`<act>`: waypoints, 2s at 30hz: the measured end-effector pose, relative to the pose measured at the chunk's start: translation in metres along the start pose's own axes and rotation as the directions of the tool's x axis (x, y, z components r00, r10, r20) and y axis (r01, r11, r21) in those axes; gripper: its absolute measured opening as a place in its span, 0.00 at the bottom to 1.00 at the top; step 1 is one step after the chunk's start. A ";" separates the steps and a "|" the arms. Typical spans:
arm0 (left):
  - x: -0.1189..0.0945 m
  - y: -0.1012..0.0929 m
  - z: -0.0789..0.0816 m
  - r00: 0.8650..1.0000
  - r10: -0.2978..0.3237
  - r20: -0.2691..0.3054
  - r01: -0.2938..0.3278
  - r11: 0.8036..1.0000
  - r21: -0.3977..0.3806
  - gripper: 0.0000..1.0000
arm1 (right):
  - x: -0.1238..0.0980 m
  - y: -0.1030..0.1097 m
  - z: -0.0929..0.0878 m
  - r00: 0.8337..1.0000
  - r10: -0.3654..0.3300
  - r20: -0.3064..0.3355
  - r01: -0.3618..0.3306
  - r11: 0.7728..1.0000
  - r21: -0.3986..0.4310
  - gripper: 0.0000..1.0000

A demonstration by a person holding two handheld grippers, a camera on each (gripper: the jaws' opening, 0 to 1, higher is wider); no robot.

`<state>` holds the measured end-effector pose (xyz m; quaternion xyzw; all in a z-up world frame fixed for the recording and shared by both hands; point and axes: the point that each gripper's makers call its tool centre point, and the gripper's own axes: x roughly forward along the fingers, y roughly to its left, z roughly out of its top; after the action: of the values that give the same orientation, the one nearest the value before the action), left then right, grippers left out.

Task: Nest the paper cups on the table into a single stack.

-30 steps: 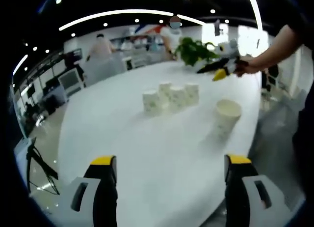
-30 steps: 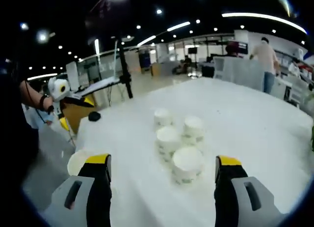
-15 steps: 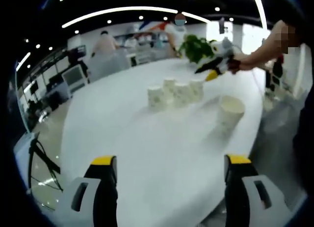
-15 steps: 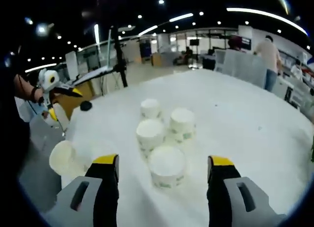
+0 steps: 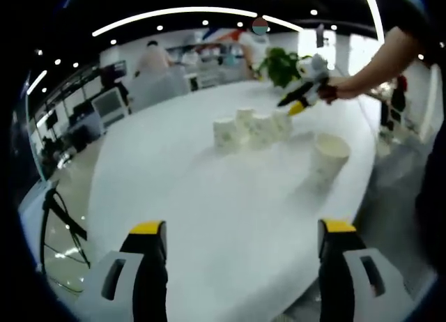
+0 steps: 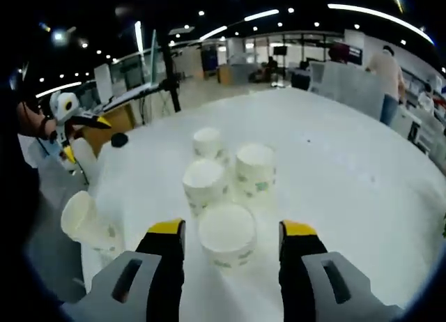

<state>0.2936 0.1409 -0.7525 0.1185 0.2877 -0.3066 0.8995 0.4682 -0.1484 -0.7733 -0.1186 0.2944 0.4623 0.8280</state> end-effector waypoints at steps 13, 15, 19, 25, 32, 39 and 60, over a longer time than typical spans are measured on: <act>-0.002 -0.001 -0.001 1.000 0.005 -0.006 -0.005 1.000 -0.003 0.88 | 0.003 0.008 0.002 0.999 0.044 -0.009 -0.044 0.999 -0.028 0.34; -0.002 -0.001 -0.002 1.000 0.005 -0.006 -0.005 1.000 -0.005 0.88 | 0.004 0.008 0.000 0.999 0.049 -0.016 -0.049 0.998 -0.025 0.34; -0.002 0.000 -0.002 1.000 0.007 -0.005 -0.007 1.000 -0.006 0.88 | 0.005 0.005 -0.001 0.999 0.047 -0.021 -0.048 0.998 -0.036 0.33; -0.002 0.002 -0.003 1.000 0.009 -0.005 -0.010 1.000 -0.014 0.87 | 0.005 0.006 -0.001 0.998 0.048 -0.028 -0.049 0.998 -0.046 0.33; -0.003 0.003 -0.004 1.000 0.013 -0.002 -0.013 1.000 -0.016 0.87 | 0.002 0.009 0.004 0.999 0.042 -0.022 -0.044 0.996 -0.074 0.33; -0.003 0.000 -0.006 1.000 0.007 -0.006 -0.007 1.000 -0.010 0.87 | -0.006 0.010 0.008 0.999 0.030 -0.013 -0.031 0.998 -0.058 0.33; -0.002 0.003 0.012 0.999 -0.025 0.041 0.024 0.999 0.026 0.86 | -0.044 0.018 0.035 0.999 0.006 0.042 -0.003 0.998 -0.068 0.32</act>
<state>0.2998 0.1394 -0.7414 0.1202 0.2666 -0.3238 0.8998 0.4482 -0.1532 -0.7178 -0.1364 0.2614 0.4764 0.8283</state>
